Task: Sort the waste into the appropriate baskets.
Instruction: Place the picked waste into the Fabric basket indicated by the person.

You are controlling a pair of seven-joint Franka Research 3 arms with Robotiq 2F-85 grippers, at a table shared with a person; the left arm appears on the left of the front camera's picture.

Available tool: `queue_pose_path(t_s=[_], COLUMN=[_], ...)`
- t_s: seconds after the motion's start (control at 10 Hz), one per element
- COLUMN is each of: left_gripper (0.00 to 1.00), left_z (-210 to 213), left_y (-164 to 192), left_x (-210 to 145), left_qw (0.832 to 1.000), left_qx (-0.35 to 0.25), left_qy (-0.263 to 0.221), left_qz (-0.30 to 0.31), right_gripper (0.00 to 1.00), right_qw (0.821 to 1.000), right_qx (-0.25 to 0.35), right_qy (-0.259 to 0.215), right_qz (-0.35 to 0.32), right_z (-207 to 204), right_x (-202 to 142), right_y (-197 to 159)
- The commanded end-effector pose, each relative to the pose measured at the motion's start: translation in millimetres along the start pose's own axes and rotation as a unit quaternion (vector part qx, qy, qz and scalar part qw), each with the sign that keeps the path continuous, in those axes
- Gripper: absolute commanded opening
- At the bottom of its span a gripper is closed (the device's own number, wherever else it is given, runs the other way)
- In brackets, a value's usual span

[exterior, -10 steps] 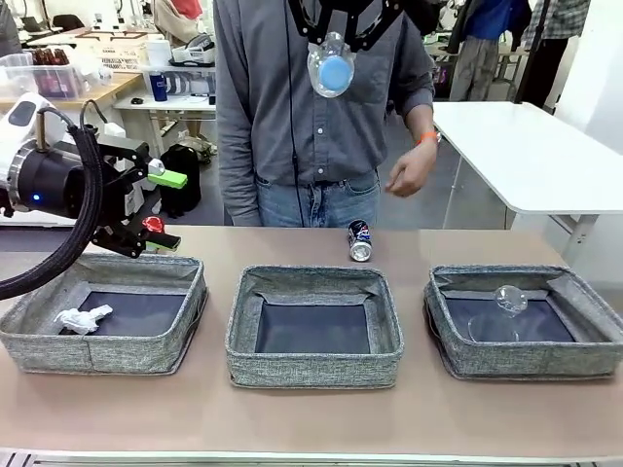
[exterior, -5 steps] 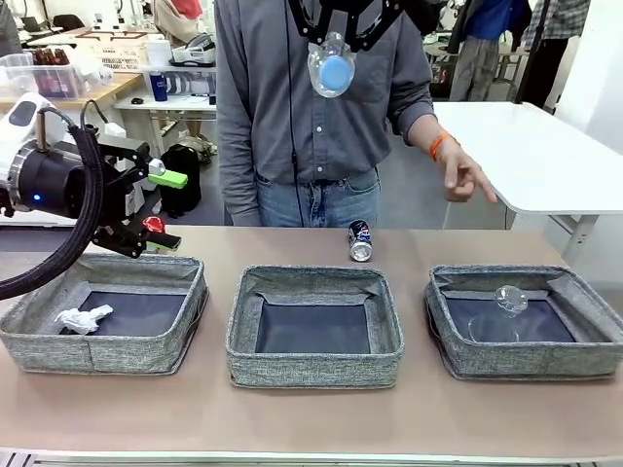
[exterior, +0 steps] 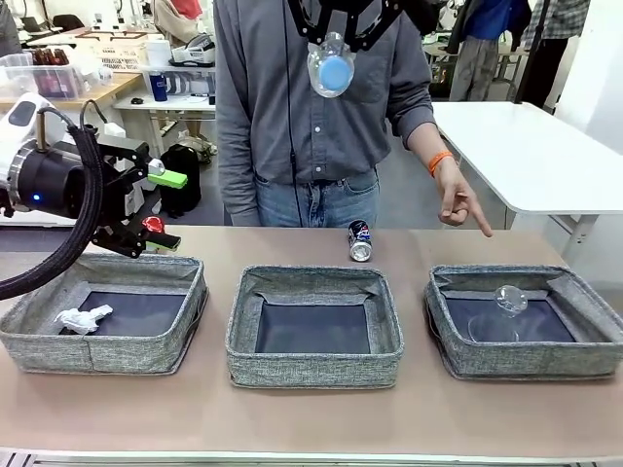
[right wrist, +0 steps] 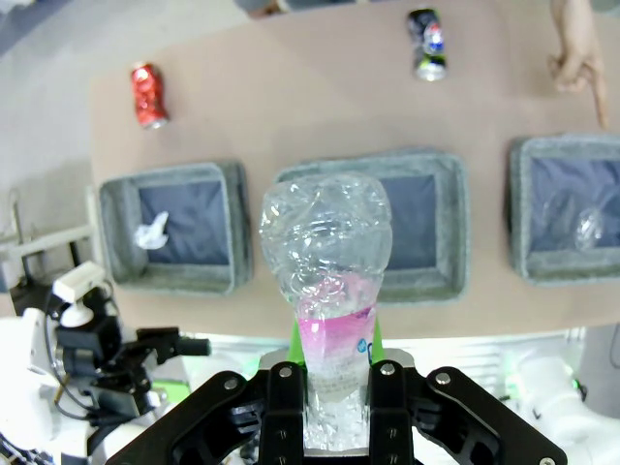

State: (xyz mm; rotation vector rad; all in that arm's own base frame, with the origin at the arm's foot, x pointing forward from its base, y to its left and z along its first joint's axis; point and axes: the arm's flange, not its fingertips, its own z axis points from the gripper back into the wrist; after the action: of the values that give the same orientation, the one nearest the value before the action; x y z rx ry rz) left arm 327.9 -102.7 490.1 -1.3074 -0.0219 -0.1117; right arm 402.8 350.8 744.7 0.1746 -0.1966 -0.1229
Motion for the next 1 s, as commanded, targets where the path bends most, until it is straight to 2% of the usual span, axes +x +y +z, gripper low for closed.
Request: queue_pose_path(t_s=[0.0, 0.4, 0.5, 0.9], left_gripper=[1.00, 1.00, 1.00, 1.00], left_z=[1, 1, 1, 1], left_y=[-3, -3, -3, -3], left_x=[-1, -1, -1, -1], left_qw=[1.000, 1.000, 1.000, 1.000], left_qx=[-0.002, -0.002, -0.002, -0.002], left_qy=[-0.002, -0.002, -0.002, -0.002], left_qz=[0.003, 0.003, 0.003, 0.003], right_gripper=[0.22, 0.22, 0.22, 0.22], right_qw=[1.000, 1.000, 0.999, 0.998], right_qx=[-0.002, 0.000, -0.007, -0.009], right_qy=[-0.001, 0.000, 0.026, 0.041], right_qz=[-0.002, 0.000, 0.024, 0.056], right_z=[1, 0, -17, -64], right_x=[-2, 0, 4, 13], right_y=[-3, 0, -26, -132])
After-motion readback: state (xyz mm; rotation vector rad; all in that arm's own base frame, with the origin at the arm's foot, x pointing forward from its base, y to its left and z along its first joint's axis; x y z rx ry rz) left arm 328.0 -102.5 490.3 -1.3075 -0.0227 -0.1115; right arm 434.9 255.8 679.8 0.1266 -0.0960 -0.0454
